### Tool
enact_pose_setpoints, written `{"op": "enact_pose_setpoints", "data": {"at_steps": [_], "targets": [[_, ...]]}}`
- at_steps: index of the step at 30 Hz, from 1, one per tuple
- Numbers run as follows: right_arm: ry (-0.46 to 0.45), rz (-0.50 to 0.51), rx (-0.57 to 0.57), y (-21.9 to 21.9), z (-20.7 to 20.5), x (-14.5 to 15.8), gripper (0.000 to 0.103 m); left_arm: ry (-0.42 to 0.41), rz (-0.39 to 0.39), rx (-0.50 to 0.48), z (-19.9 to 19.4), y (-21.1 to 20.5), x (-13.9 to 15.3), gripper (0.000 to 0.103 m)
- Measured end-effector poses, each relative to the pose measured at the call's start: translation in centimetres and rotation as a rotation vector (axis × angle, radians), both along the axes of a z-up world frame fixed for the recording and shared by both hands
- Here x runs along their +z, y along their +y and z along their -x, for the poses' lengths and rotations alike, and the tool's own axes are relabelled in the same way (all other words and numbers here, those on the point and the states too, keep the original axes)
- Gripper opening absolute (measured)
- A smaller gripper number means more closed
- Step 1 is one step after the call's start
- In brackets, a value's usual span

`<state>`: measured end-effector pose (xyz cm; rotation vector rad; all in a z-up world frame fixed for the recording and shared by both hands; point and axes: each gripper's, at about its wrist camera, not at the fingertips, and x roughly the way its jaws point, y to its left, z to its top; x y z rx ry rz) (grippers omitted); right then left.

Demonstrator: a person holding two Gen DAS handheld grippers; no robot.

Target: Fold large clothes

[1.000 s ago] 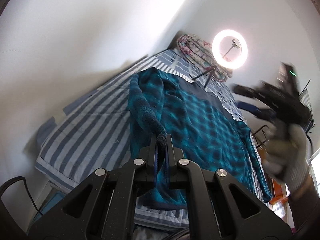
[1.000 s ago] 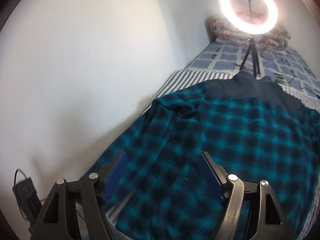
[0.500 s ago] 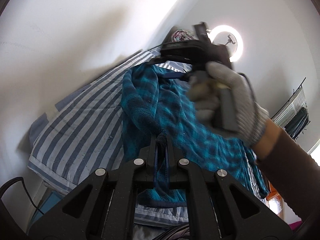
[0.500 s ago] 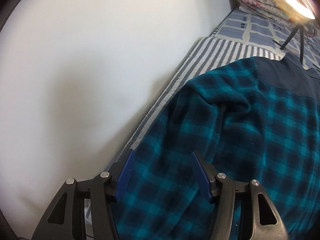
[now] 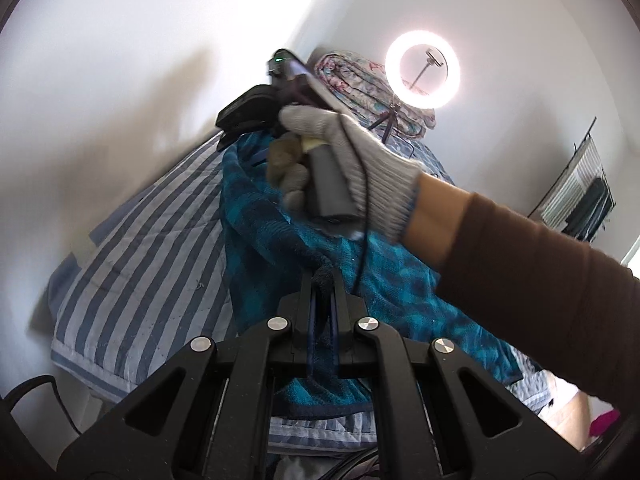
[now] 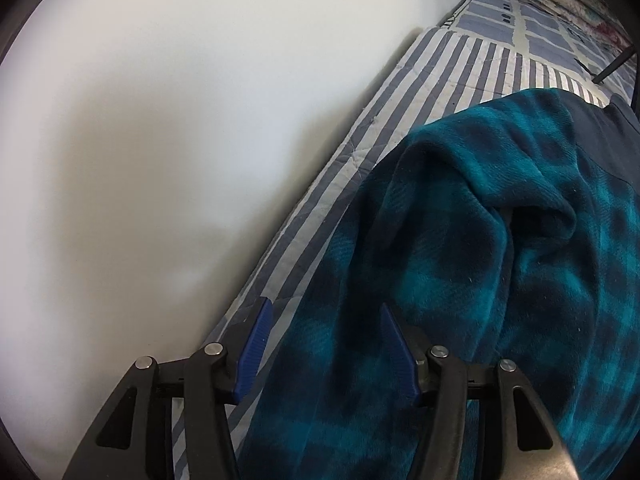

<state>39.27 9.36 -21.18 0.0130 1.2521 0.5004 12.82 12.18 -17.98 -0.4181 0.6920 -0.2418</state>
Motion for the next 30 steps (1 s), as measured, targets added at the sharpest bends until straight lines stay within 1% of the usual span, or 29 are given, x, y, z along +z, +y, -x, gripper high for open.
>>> {"op": "enact_pose_setpoints", "data": {"at_steps": [1, 2, 3, 4, 6, 9, 11, 14, 17, 20, 23, 26, 28, 30], "targets": [[0.007, 0.003, -0.004, 0.1, -0.2, -0.2, 0.044, 0.0, -0.005, -0.007, 0.0, -0.2, 0.0, 0.003], [0.021, 0.002, -0.005, 0.1, -0.5, -0.6, 0.037, 0.001, -0.01, -0.022, 0.0, -0.4, -0.2, 0.003], [0.031, -0.003, -0.004, 0.1, -0.7, -0.8, 0.024, 0.002, -0.023, -0.029, -0.1, -0.6, -0.3, 0.003], [0.042, -0.013, -0.004, 0.0, -0.9, -1.2, 0.014, 0.003, -0.037, -0.033, 0.0, -0.9, -0.4, 0.003], [0.055, -0.051, -0.008, -0.6, -1.1, -1.3, 0.003, 0.01, -0.049, -0.045, -0.1, -1.3, -0.6, 0.003], [0.033, -0.098, -0.004, -1.8, -1.3, -0.3, 0.002, 0.014, -0.066, -0.061, -0.2, -1.7, -0.9, 0.003], [0.023, -0.137, -0.011, -3.0, -1.3, 0.8, 0.002, 0.005, -0.104, -0.078, 0.1, -2.3, -0.8, 0.003], [0.001, -0.199, -0.034, -5.2, -1.5, 2.5, 0.001, 0.004, -0.14, -0.098, 0.4, -3.1, -0.7, 0.003], [-0.017, -0.246, -0.061, -8.2, -1.5, 4.0, 0.001, 0.012, -0.165, -0.118, 0.4, -3.9, -1.0, 0.003], [-0.025, -0.289, -0.105, -11.9, -1.2, 4.5, 0.001, 0.005, -0.2, -0.131, 0.4, -4.7, -1.1, 0.003], [-0.025, -0.341, -0.153, -15.7, -0.7, 4.1, 0.001, 0.007, -0.231, -0.161, 0.3, -5.9, -1.5, 0.003], [-0.01, -0.386, -0.212, -19.5, -0.1, 3.0, 0.001, 0.009, -0.259, -0.2, 0.3, -7.4, -1.7, 0.003], [0.002, -0.394, -0.246, -21.7, 0.5, 2.0, 0.001, 0.012, -0.275, -0.227, 0.3, -8.4, -1.9, 0.003], [0.015, -0.38, -0.273, -23.0, 1.2, 0.8, 0.002, 0.026, -0.276, -0.253, 0.3, -9.3, -2.2, 0.003]]}}
